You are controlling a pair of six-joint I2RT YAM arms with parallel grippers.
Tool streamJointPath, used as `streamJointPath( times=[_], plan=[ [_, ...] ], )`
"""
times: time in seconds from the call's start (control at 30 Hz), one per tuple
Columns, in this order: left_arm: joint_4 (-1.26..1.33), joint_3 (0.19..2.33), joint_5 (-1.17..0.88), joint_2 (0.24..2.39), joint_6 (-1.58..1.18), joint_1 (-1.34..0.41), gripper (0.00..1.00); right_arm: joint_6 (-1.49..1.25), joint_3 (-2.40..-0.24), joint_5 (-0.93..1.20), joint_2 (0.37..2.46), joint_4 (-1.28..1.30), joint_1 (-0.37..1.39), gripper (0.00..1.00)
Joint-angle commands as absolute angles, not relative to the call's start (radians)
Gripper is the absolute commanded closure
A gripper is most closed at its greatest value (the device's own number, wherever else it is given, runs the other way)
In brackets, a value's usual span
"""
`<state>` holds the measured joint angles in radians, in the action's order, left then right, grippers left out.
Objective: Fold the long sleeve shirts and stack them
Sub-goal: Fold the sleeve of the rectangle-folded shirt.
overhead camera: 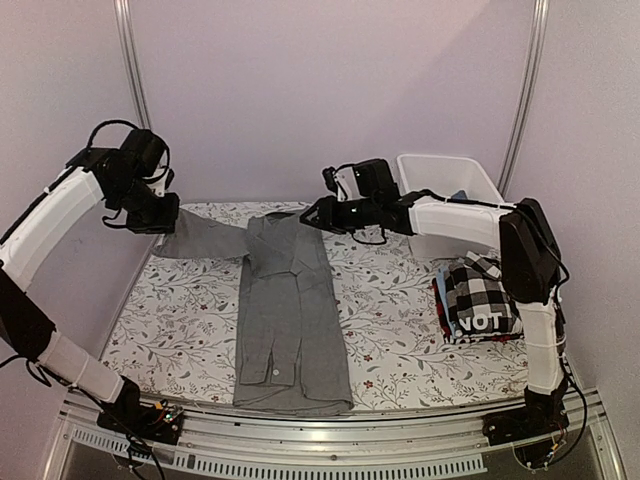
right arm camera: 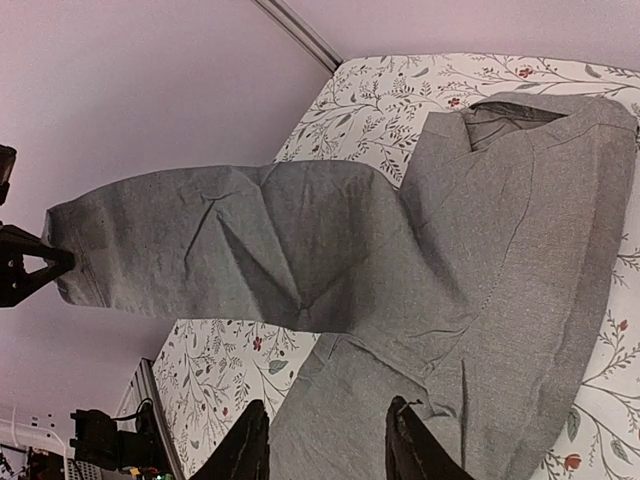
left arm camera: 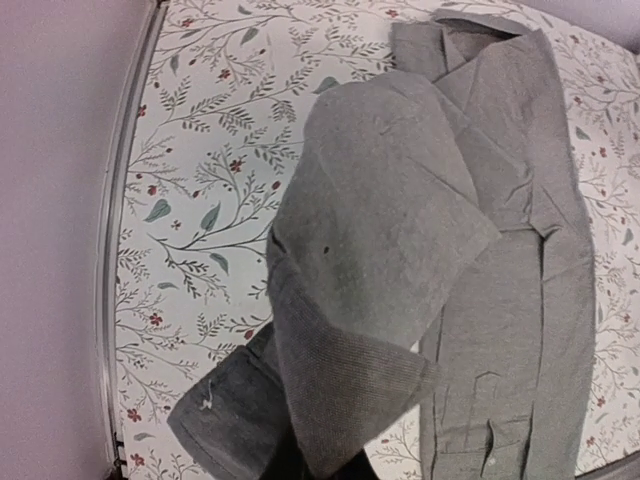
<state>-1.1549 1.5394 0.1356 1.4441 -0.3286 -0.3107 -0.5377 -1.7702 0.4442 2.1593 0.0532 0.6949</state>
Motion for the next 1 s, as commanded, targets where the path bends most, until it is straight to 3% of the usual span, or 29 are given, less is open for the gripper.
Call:
streamJointPath(
  times=[0.0, 0.4, 0.7, 0.97],
  plan=[
    [-1.11, 1.46, 0.142, 1.42, -0.329, -0.205, 1.0, -0.558, -1.847, 0.46, 2.238, 0.046, 0.716, 0.62],
    [-1.127, 1.552, 0.141, 1.545, -0.315, -0.184, 1.0, -0.63, -1.996, 0.493, 2.43, 0.008, 0.736, 0.65],
    [-1.215, 1.488, 0.222, 1.438, -0.357, -0.153, 1.0, -0.634, -2.035, 0.494, 2.499, 0.008, 0.738, 0.66],
    [-1.238, 1.395, 0.104, 1.315, -0.437, -0.153, 1.0, -0.624, -2.12, 0.497, 2.57, 0.009, 0.738, 0.67]
  ],
)
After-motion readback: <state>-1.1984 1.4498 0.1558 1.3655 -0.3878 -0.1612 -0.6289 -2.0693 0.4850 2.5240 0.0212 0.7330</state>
